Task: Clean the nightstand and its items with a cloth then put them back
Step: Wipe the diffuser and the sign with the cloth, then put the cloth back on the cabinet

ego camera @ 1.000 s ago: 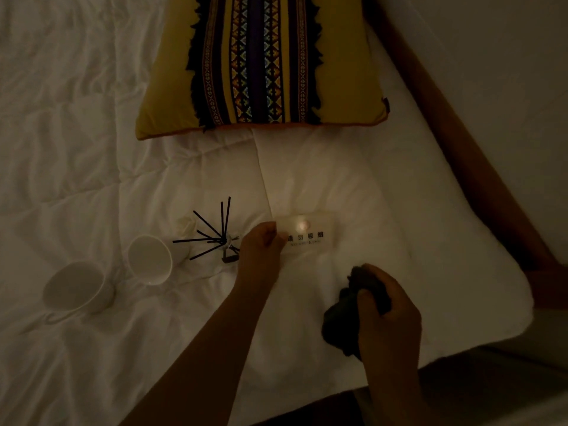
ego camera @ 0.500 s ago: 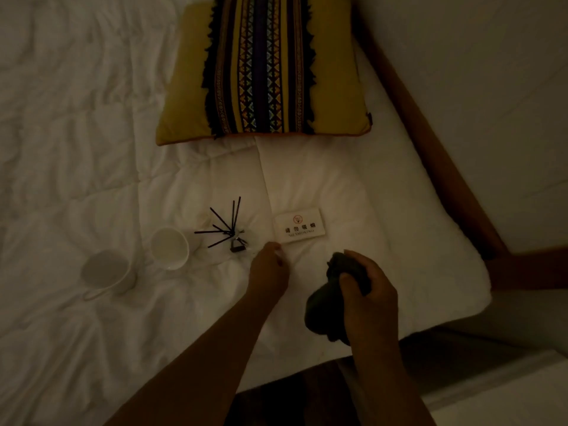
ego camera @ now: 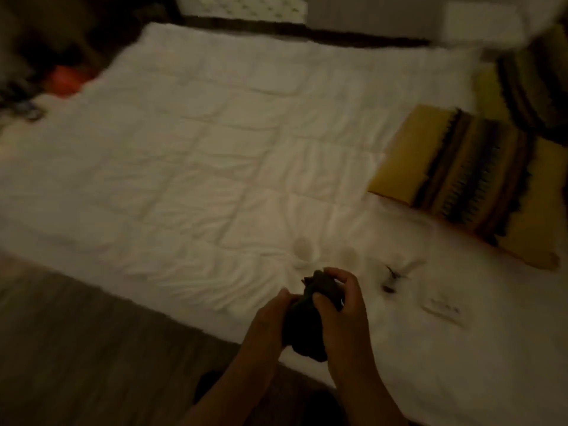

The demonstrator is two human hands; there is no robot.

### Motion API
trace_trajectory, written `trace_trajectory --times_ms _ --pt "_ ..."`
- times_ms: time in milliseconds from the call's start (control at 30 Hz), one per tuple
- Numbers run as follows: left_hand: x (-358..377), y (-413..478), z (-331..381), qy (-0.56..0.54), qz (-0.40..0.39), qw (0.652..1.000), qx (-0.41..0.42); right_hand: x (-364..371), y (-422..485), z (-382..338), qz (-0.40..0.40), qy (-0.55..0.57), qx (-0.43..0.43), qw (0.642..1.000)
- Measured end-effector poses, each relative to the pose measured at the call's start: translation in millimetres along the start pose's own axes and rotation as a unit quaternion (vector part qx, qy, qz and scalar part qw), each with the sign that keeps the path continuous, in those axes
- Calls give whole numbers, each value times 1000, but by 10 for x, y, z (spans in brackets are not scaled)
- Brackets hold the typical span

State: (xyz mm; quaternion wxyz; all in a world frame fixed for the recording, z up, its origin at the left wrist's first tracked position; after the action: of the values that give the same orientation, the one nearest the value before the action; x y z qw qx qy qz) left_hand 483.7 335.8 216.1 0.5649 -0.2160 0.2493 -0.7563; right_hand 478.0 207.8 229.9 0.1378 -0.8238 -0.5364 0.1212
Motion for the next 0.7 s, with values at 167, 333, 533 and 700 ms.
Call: trace_trajectory --times_ms 167,333,533,700 --pt "-1956 -865 616 38 140 985 93 2175 -465 -694 -188 -60 -45 979" --pt "-4287 -1898 743 52 320 938 122 4527 -1241 -1170 -379 -140 -91 910" --pt "-6604 -3236 834 175 459 858 149 6852 -2577 -1645 -552 -269 -254 747" --pt "-7534 -3729 1035 240 485 825 160 7873 -3238 -1862 -631 -324 -322 626"
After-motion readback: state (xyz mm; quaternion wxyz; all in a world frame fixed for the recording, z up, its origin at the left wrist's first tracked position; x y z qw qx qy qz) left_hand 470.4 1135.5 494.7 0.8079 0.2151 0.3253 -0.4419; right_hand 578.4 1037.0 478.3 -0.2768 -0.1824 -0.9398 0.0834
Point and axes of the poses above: each hand's wrist, its own y-axis towards the middle knuckle, its own x-axis out of the palm, z = x × y, the point moved 8 cm from there along y, towards the middle knuckle, and after that the axes turned 1 degree about x, right-handed, at the moved point
